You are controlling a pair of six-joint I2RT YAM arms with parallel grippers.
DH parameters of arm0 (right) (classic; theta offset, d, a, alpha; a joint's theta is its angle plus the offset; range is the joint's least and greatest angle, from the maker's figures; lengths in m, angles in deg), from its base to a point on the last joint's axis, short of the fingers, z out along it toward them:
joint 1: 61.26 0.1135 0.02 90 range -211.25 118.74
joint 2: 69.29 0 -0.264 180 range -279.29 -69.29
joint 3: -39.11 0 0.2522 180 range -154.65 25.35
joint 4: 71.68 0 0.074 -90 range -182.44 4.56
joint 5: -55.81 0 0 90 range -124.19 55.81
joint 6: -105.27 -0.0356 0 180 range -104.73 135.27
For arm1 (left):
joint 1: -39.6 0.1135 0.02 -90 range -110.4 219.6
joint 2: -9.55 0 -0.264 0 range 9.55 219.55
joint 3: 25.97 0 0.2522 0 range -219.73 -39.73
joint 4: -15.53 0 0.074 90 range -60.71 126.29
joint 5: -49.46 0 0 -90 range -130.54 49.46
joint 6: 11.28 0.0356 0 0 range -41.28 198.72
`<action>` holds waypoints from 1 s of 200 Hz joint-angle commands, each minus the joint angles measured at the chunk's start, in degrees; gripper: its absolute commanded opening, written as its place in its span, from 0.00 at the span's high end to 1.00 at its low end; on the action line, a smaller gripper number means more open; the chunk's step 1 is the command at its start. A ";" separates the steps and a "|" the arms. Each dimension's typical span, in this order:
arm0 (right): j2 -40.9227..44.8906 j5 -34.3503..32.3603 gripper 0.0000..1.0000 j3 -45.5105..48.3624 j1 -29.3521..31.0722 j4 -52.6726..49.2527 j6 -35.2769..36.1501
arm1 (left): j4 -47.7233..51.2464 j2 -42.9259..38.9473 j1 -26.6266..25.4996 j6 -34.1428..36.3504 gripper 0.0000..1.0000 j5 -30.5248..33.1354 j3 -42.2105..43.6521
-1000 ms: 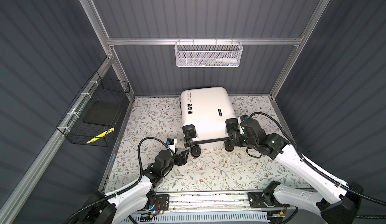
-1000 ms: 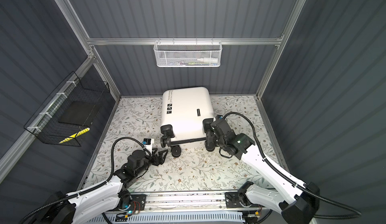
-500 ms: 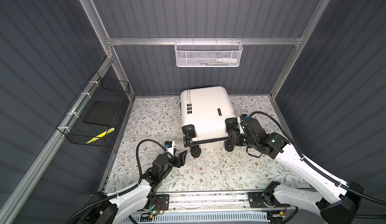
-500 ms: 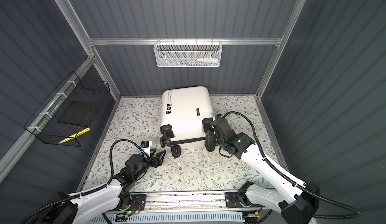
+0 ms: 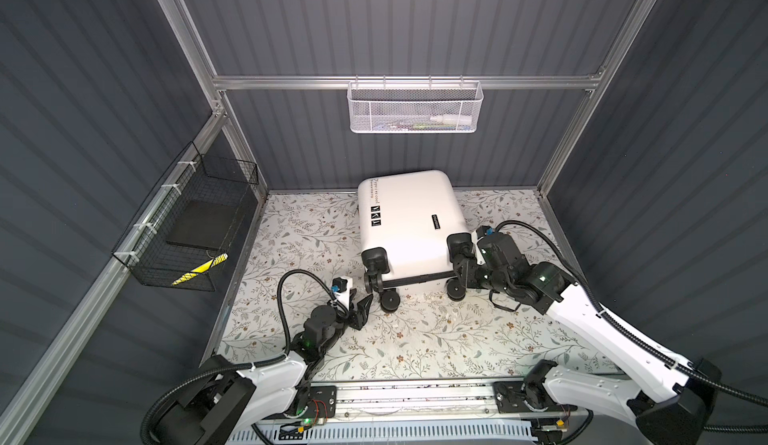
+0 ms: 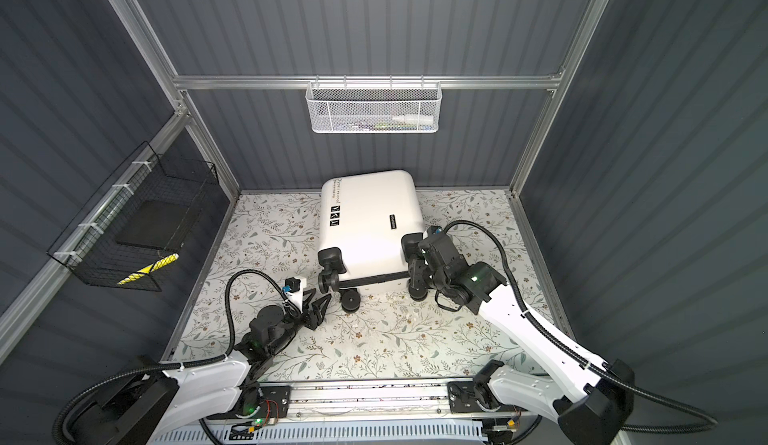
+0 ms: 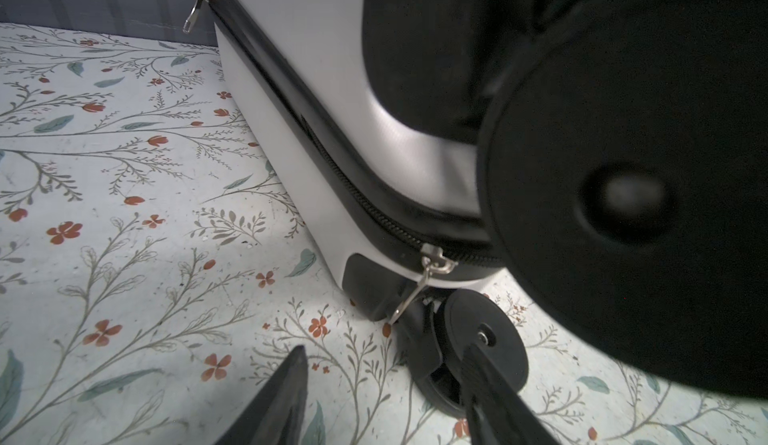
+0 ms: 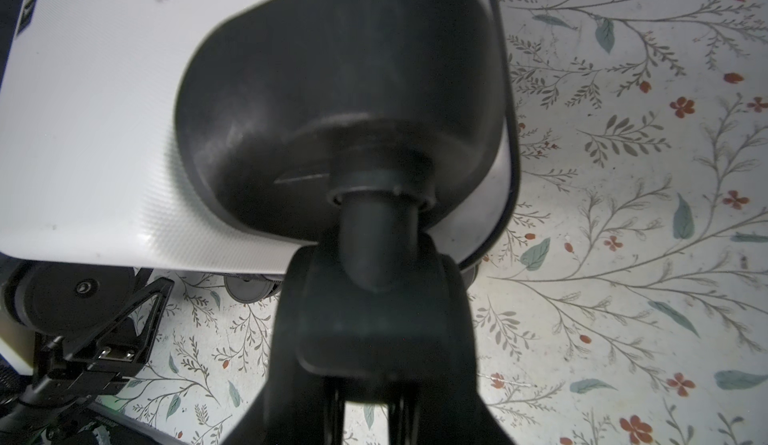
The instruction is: Pack the luggage
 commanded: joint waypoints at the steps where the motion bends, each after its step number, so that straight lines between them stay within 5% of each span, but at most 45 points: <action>1: 0.56 0.88 1.00 -1.09 0.16 3.53 0.59 | -7.67 3.61 0.17 2.48 0.44 -1.32 -0.28; 104: 1.26 -0.10 1.00 -0.21 0.13 2.52 0.42 | -33.69 24.77 0.17 1.70 0.49 -2.77 -0.28; 200: 0.91 -0.62 1.00 0.23 0.10 2.39 0.82 | -33.55 26.05 0.19 2.54 0.57 -2.69 -1.77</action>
